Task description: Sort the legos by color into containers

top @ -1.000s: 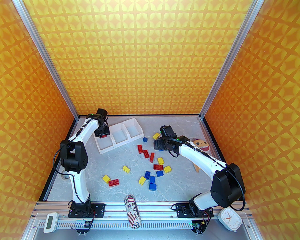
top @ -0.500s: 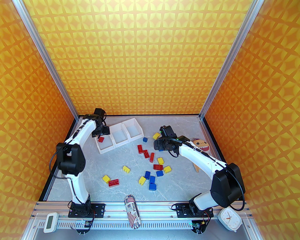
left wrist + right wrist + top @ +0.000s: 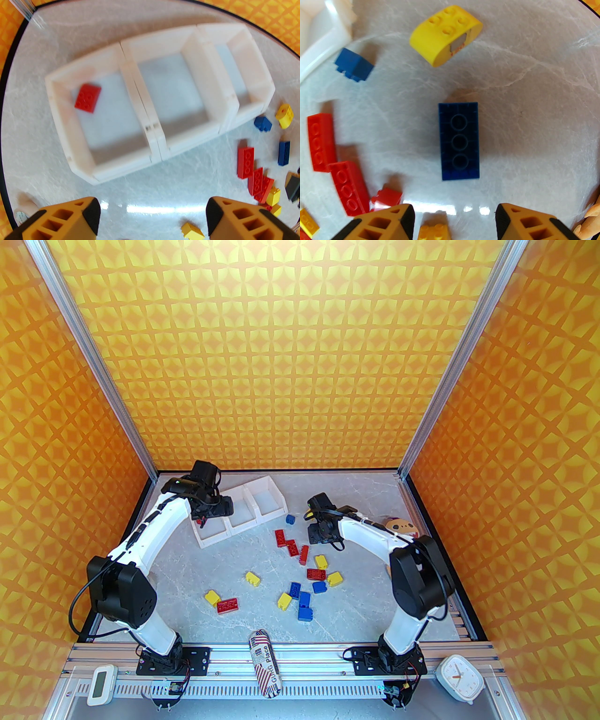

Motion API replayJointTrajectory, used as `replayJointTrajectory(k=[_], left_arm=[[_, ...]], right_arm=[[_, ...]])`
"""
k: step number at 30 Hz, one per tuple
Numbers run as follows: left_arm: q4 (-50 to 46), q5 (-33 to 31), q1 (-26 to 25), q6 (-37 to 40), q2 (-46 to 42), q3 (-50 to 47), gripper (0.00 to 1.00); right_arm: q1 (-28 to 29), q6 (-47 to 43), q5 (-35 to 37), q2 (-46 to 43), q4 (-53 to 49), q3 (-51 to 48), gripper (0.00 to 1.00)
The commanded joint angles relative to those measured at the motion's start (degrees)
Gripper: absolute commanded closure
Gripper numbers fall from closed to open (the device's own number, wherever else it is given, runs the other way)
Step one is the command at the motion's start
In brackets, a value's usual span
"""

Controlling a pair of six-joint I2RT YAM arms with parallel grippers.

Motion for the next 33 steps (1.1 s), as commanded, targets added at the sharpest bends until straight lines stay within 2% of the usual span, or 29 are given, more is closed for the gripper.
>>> replayJointTrajectory(k=[1,10,24,33], left_arm=[[1.79,2.98,-0.46,-1.18,-2.74,-1.23,0.2],[1.22,3.47,-0.47,-0.81,-4.1,-3.8,0.21],[-0.35,3.51,-0.47,-0.36,-4.6,-3.68,0.21],[-1.31,3.48,-0.47,0.16,-5.49,-3.61,0.22]], right_arm=[[-0.81,-1.22,0.94,2.2,0.71,2.57,0.4],[-2.97,-3.76,-2.62,7.24,2.4,6.17,0.44],[-3.69,-5.11,-4.29,13.19,1.79,9.97,0.48],[-3.68,-6.37,-4.76,14.09,-0.26,11.97,0.69]])
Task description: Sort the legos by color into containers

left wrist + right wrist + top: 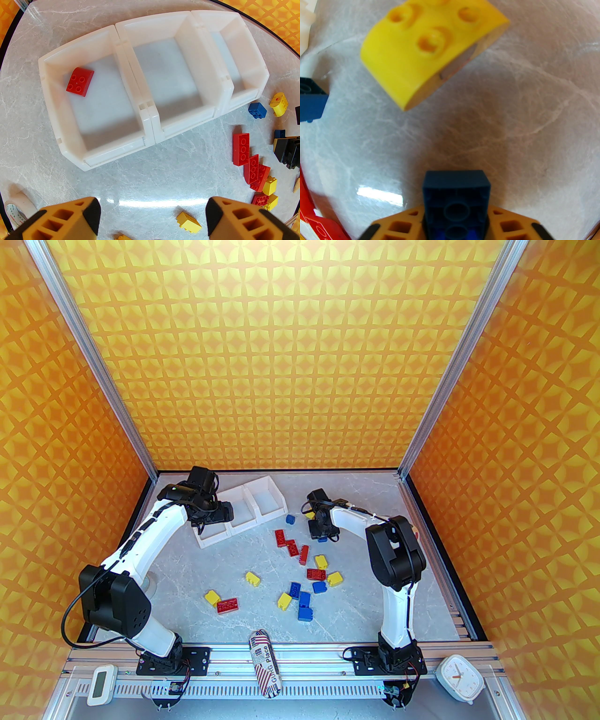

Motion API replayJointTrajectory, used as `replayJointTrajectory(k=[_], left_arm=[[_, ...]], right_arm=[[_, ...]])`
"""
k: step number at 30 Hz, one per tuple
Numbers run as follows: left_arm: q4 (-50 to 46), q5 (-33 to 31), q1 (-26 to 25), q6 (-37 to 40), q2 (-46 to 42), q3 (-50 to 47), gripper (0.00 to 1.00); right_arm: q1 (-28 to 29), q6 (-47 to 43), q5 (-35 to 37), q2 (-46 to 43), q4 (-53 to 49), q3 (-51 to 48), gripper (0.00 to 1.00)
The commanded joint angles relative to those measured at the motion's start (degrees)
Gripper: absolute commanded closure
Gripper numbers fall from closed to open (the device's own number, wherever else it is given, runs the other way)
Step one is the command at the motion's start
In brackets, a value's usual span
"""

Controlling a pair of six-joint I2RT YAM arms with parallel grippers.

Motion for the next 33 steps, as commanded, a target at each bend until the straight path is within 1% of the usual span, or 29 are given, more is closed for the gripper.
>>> replayJointTrajectory(k=[1,5,9,14,19,27,33], left_arm=[[-1.59,1.15,-0.24,0.61,-1.9,0.11,0.22],[-1.76,1.08,-0.23,0.96,-2.37,-0.18,0.22],[-2.05,0.87,-0.27,0.51,-2.41,-0.54,0.22],[-2.18,0.83,-0.22,0.27,-3.08,-1.22,0.22],[-2.32,0.69,-0.26,0.27,-4.21,-1.87,0.22],[-3.37,-0.56,-0.23,0.66,-5.85,-2.91,0.23],[-4.07,-0.68,-0.22,0.02,-6.62,-3.38,0.23]], right_arm=[[-0.09,-1.02,-0.51,-0.05,-2.62,2.53,0.7],[2.53,-2.4,-0.6,-2.47,-4.92,5.58,0.72],[7.17,-2.01,-2.12,-3.06,-6.24,11.25,0.72],[12.34,0.51,-4.55,-2.09,-3.92,17.26,0.72],[16.69,2.57,-4.86,0.65,-0.67,22.64,0.72],[19.41,8.72,-6.1,6.65,10.32,27.12,0.72],[20.03,10.11,-5.84,13.85,11.43,35.84,0.73]])
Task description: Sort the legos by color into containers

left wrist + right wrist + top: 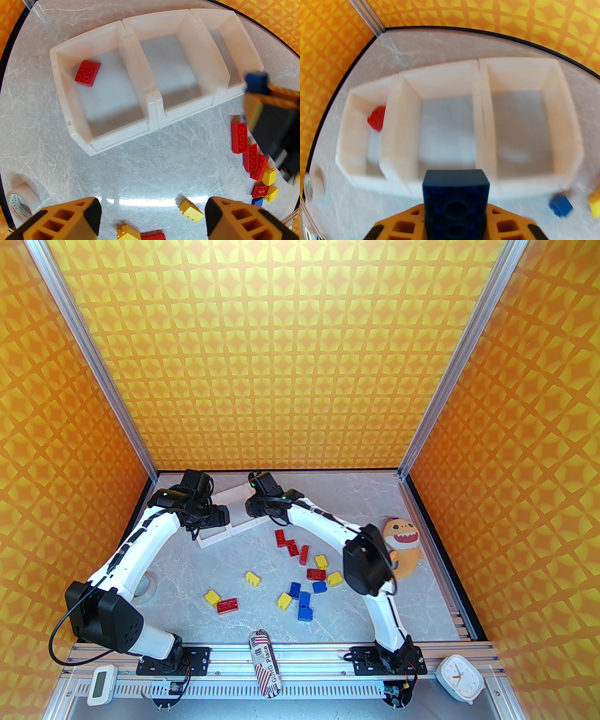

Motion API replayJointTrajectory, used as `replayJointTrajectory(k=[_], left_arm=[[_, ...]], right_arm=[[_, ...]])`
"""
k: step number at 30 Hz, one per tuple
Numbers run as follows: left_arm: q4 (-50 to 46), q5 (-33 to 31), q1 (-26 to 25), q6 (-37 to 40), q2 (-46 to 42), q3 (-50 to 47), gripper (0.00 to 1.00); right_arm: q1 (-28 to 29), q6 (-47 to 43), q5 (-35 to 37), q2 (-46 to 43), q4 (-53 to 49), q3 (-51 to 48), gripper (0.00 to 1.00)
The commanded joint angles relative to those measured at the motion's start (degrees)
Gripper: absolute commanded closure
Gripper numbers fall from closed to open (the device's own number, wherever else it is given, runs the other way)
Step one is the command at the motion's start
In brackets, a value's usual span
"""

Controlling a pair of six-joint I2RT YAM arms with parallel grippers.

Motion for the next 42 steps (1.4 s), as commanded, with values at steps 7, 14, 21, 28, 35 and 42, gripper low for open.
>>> replayJointTrajectory(k=[7,14,21,28,35,42], left_arm=[[-1.75,-0.76,-0.2,-1.41,-2.76,-2.51,0.23],[-1.65,-0.77,-0.21,-2.38,-5.44,-5.81,0.23],[-1.87,-0.76,-0.2,-3.95,-6.38,-7.71,0.23],[-1.14,-0.74,-0.94,-11.2,-10.98,-13.69,0.24],[2.0,-0.76,-5.46,-24.73,-18.71,-25.66,0.25],[5.02,-1.69,-11.36,-35.47,-21.2,-34.35,0.25]], right_arm=[[0.71,3.08,-0.11,10.91,1.68,14.1,0.73],[0.72,3.12,-2.22,14.84,-0.31,20.99,0.7],[0.71,3.86,-4.11,17.54,-1.48,26.2,0.44],[0.71,2.1,-2.84,14.99,-4.04,28.38,0.31],[0.7,-3.39,-0.74,0.24,-4.92,13.02,0.31],[0.72,-6.08,0.78,-17.4,-1.57,-10.54,0.29]])
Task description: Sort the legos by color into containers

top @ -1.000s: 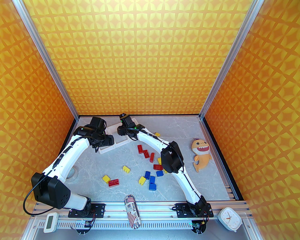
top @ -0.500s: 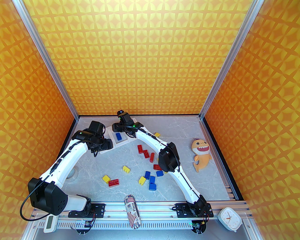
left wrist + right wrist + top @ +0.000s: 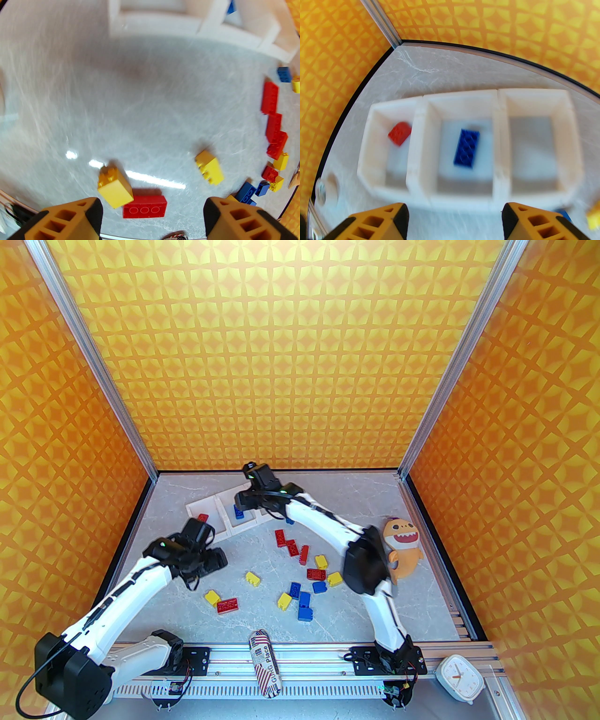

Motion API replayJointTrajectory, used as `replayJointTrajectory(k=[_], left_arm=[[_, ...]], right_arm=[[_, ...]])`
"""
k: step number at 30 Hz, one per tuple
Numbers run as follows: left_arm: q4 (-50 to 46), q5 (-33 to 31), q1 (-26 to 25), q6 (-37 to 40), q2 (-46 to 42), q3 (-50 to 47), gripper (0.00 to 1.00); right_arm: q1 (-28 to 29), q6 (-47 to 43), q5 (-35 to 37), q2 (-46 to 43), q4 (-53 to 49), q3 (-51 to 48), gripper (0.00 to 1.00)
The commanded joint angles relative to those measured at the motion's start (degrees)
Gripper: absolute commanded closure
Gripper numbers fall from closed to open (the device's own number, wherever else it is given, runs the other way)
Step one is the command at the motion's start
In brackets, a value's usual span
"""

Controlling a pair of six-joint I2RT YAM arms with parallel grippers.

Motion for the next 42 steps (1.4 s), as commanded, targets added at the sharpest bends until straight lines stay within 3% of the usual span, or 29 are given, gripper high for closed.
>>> replayJointTrajectory(k=[1,8,15,28,39,42], left_arm=[[2.53,-1.64,-2.66,-8.09,-0.21,-2.34,0.24],[4.67,-4.03,-5.66,-13.95,1.86,-6.95,0.23],[3.5,-5.9,-6.14,-17.7,-0.28,-9.91,0.23],[9.01,-3.9,-6.8,-18.65,3.69,-13.47,0.28],[12.88,-3.01,-6.8,-18.47,7.84,-15.37,0.44],[13.49,-3.06,-6.8,-17.87,8.76,-15.13,0.52]], right_arm=[[0.33,-2.41,1.69,-7.86,2.35,-8.78,0.29],[0.36,-0.92,-0.97,-17.17,7.42,-23.98,0.28],[0.33,4.06,-6.62,-18.94,13.01,-32.99,0.31],[0.34,4.71,-7.52,-18.84,13.74,-34.12,0.37],[0.34,4.67,-6.58,-20.71,13.07,-35.95,0.39],[0.34,4.38,-5.7,-21.39,12.42,-36.26,0.39]])
